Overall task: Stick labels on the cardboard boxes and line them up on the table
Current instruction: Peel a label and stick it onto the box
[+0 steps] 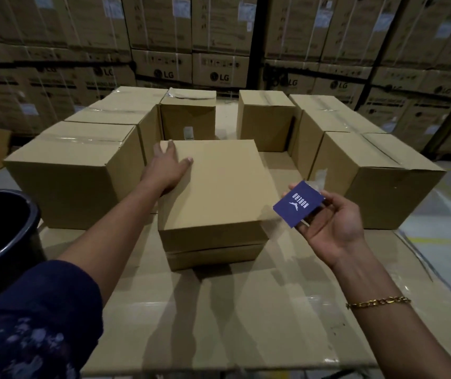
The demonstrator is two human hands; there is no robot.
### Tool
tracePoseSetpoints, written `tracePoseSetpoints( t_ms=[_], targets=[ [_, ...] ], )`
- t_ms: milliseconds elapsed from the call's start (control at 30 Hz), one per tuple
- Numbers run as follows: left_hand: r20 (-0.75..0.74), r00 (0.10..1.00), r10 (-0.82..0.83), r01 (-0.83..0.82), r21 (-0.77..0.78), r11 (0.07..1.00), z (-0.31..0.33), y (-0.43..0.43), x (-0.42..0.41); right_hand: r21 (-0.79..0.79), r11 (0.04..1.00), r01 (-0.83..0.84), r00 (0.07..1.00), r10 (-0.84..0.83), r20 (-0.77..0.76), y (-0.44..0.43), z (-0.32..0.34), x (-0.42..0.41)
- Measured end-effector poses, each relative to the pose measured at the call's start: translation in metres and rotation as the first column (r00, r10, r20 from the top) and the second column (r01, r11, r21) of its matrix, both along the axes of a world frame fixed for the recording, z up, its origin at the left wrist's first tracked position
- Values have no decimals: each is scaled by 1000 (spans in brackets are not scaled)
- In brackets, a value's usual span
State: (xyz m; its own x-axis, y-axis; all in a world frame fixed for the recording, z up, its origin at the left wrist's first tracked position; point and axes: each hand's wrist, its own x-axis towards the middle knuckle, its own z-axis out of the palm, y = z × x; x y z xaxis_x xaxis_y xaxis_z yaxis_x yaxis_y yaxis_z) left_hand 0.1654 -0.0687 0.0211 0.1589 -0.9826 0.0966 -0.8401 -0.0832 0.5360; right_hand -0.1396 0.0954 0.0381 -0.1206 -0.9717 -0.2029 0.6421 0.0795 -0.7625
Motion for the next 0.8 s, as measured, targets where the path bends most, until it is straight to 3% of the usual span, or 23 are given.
tracePoseSetpoints(
  t_ms=[200, 300, 367, 433, 467, 533, 700, 800],
  targets=[
    [55, 998, -10, 5, 99, 995, -24, 28, 5, -9, 990, -139, 987, 138, -85, -2, 5, 15],
    [33, 999, 0, 0, -25, 1000, -10, 63, -6, -4, 978, -208, 971, 206, -124, -5, 12, 29],
    [-228, 968, -107, 80, -123, 989, 7, 98, -24, 8, 962, -273, 950, 271, -158, -9, 15, 37],
    [-572, 775, -268, 231, -138, 963, 23, 137, -43, 28, 937, -347, 921, 347, -176, -13, 17, 47],
    [-663, 685, -301, 285, -136, 949, 26, 153, -50, 40, 923, -383, 904, 383, -188, -16, 16, 52],
    [-732, 622, -280, 266, -139, 954, 23, 175, -52, 59, 896, -440, 864, 440, -243, -21, 15, 64],
    [-748, 644, -163, 112, -119, 987, 13, 211, -19, 20, 888, -459, 829, 436, -351, -32, 11, 94],
    [-725, 680, -112, 34, -121, 992, 11, 227, 7, -51, 830, -555, 640, 387, -663, -26, 7, 121]
  ],
)
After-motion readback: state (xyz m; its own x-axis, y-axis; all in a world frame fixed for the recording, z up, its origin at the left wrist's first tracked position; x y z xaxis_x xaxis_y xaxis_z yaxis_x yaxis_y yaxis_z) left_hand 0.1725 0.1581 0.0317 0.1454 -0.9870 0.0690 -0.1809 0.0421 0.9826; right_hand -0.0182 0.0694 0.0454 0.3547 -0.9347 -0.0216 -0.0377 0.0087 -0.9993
